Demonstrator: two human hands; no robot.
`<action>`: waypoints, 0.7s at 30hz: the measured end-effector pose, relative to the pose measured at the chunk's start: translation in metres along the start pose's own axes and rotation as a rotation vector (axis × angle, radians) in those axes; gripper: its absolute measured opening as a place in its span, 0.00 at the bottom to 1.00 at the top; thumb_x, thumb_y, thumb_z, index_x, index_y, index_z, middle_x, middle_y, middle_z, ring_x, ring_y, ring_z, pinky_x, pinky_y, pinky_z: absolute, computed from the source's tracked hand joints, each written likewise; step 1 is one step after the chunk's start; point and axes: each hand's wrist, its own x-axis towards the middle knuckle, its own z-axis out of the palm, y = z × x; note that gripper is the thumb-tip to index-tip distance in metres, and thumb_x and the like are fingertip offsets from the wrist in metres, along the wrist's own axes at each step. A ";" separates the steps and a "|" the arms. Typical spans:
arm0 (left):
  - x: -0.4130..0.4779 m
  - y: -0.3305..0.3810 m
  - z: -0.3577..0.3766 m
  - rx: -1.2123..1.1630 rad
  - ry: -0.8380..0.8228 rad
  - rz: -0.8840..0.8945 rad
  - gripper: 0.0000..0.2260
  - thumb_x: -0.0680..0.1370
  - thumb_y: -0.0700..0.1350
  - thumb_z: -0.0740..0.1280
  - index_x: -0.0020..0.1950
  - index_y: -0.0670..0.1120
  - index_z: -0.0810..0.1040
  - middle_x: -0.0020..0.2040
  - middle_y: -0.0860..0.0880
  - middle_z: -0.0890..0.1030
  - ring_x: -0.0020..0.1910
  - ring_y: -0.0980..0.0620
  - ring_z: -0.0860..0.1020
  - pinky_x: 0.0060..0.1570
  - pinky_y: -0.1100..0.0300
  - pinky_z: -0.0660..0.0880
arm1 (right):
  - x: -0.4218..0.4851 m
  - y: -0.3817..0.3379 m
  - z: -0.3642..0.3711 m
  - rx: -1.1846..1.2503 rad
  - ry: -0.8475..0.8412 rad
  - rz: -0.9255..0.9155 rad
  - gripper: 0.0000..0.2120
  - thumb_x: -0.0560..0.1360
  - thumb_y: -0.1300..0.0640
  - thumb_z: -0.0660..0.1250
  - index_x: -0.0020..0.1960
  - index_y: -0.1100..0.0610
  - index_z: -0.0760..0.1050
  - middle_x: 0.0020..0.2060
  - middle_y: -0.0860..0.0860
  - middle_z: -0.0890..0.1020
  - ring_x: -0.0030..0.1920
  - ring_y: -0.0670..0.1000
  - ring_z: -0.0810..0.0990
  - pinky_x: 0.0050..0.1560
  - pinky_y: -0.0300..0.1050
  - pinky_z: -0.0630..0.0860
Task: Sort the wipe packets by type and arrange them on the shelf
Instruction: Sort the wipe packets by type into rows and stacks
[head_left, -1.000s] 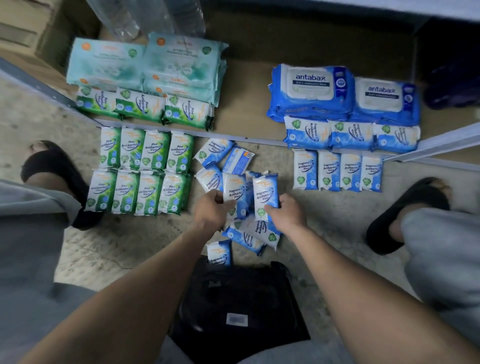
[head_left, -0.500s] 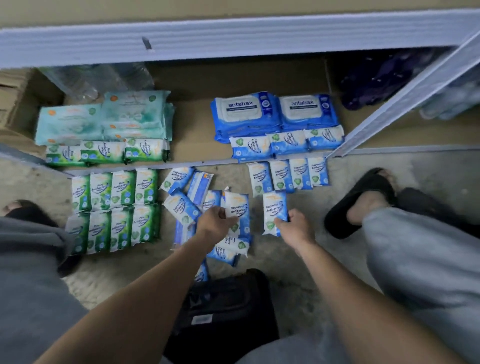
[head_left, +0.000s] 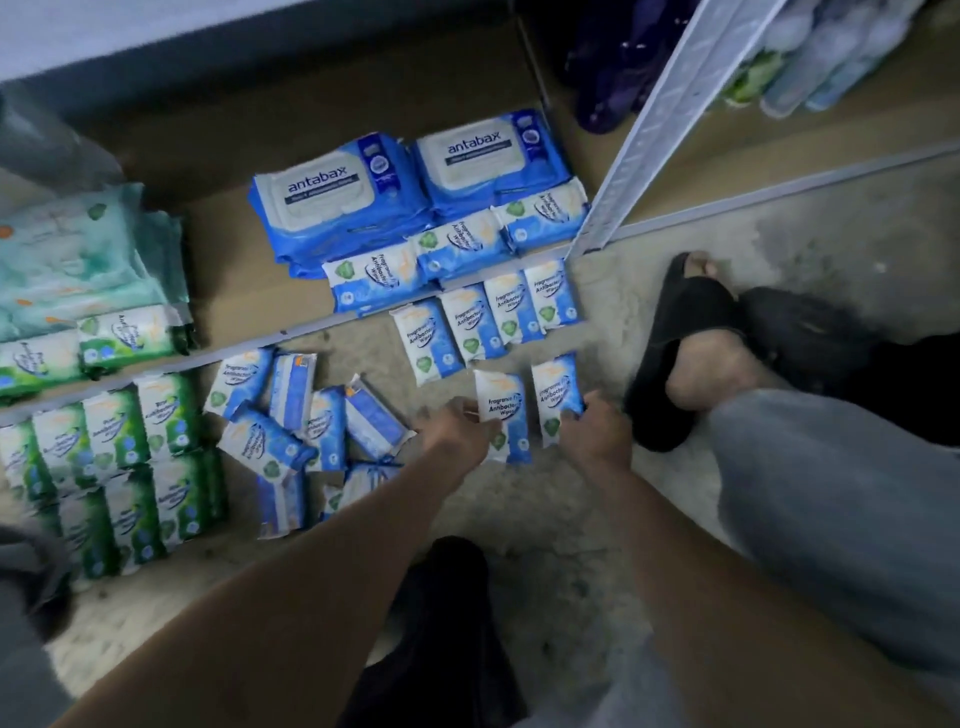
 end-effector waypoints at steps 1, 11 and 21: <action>0.004 0.004 0.008 -0.032 0.004 -0.017 0.11 0.76 0.52 0.73 0.52 0.51 0.74 0.48 0.51 0.82 0.43 0.51 0.78 0.41 0.59 0.76 | 0.005 0.003 -0.001 -0.004 0.008 -0.004 0.10 0.79 0.56 0.65 0.57 0.61 0.74 0.56 0.60 0.81 0.58 0.61 0.79 0.49 0.47 0.72; 0.037 0.020 0.052 -0.090 0.164 -0.112 0.11 0.71 0.49 0.78 0.42 0.49 0.77 0.42 0.48 0.84 0.43 0.47 0.83 0.45 0.50 0.83 | 0.040 0.017 0.001 -0.145 0.037 -0.122 0.17 0.74 0.52 0.71 0.59 0.59 0.72 0.55 0.59 0.80 0.57 0.61 0.79 0.49 0.52 0.77; 0.048 0.044 0.056 0.091 0.221 -0.075 0.13 0.73 0.55 0.75 0.44 0.45 0.82 0.39 0.48 0.84 0.38 0.53 0.80 0.27 0.64 0.68 | 0.051 0.014 0.016 -0.099 0.093 -0.171 0.19 0.76 0.59 0.70 0.64 0.59 0.68 0.60 0.59 0.75 0.58 0.62 0.77 0.54 0.53 0.74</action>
